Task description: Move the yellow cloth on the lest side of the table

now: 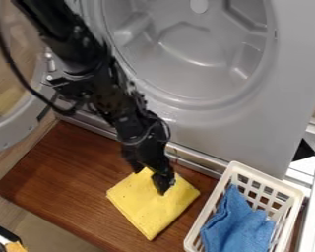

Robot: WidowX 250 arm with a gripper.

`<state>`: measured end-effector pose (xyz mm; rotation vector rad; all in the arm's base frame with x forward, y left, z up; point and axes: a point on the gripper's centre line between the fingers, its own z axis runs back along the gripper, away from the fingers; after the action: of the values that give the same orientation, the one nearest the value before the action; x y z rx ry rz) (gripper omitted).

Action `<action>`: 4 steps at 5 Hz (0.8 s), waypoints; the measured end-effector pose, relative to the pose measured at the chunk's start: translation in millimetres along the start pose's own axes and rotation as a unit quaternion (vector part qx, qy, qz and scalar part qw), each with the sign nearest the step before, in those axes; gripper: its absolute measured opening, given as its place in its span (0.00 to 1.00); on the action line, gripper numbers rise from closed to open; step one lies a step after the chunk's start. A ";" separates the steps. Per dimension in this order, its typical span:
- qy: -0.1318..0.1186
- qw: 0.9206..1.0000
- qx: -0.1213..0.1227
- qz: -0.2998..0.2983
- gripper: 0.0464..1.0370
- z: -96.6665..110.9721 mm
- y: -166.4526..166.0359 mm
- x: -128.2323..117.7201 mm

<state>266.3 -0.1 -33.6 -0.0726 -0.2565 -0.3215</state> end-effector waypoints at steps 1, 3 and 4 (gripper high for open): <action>0.023 0.999 0.032 -0.011 0.96 -15.1 4.8 -7.5; 0.043 0.998 0.016 -0.044 0.96 -41.0 -2.5 -9.6; 0.040 0.998 0.014 -0.045 0.96 -42.3 -0.9 -8.5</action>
<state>268.4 -3.0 -76.6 -0.0201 -0.1844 -0.4085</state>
